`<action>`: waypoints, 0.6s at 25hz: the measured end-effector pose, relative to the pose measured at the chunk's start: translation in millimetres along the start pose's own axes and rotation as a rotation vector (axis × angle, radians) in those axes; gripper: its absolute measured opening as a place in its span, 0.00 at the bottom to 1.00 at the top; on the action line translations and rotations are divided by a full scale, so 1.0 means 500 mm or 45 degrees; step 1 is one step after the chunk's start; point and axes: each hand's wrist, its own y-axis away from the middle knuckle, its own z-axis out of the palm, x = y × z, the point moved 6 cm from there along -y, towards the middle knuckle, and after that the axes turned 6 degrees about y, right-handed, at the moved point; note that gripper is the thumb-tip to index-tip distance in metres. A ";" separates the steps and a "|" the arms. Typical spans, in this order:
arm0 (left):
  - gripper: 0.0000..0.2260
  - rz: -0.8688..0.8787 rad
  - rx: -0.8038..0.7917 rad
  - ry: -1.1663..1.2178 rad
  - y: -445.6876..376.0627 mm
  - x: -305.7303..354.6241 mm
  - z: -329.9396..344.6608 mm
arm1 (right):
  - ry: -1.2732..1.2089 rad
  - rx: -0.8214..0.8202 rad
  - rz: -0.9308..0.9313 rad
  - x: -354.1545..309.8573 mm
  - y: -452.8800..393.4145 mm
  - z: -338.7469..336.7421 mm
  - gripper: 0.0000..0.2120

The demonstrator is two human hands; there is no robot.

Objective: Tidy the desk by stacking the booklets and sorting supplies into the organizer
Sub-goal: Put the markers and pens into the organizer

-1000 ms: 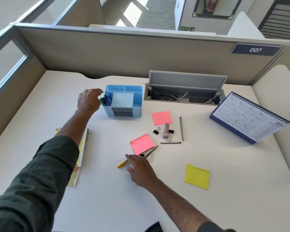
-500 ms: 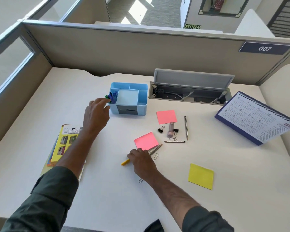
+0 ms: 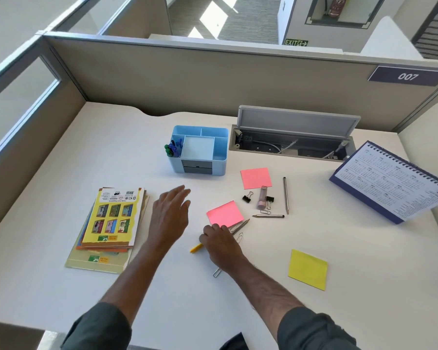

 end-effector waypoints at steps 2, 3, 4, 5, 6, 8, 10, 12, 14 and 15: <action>0.15 -0.031 -0.048 0.009 0.030 -0.001 0.019 | -0.093 0.070 0.016 0.004 -0.001 -0.004 0.15; 0.15 -0.059 -0.069 0.020 0.042 -0.002 0.024 | -0.176 0.118 0.038 0.007 -0.003 -0.007 0.13; 0.15 -0.092 -0.079 0.051 0.053 -0.004 0.026 | -0.279 0.164 0.075 0.010 -0.005 -0.014 0.11; 0.16 -0.130 -0.083 0.101 0.062 -0.003 0.025 | -0.405 0.213 0.134 0.016 -0.007 -0.024 0.08; 0.17 -0.167 -0.088 0.162 0.070 -0.002 0.021 | -0.550 0.266 0.218 0.025 -0.007 -0.037 0.07; 0.21 -0.194 -0.071 0.274 0.087 0.011 0.008 | -0.818 0.364 0.414 0.047 -0.002 -0.062 0.06; 0.20 -0.189 -0.022 0.386 0.099 0.030 -0.008 | -0.956 0.452 0.520 0.065 0.006 -0.085 0.05; 0.14 -0.229 0.035 0.572 0.102 0.044 -0.018 | -0.999 0.501 0.511 0.071 0.009 -0.105 0.06; 0.07 -0.316 0.070 0.780 0.095 0.052 -0.021 | -0.979 0.514 0.469 0.072 0.010 -0.123 0.06; 0.06 -0.352 0.079 0.846 0.089 0.055 -0.021 | -0.964 0.515 0.453 0.074 0.010 -0.129 0.06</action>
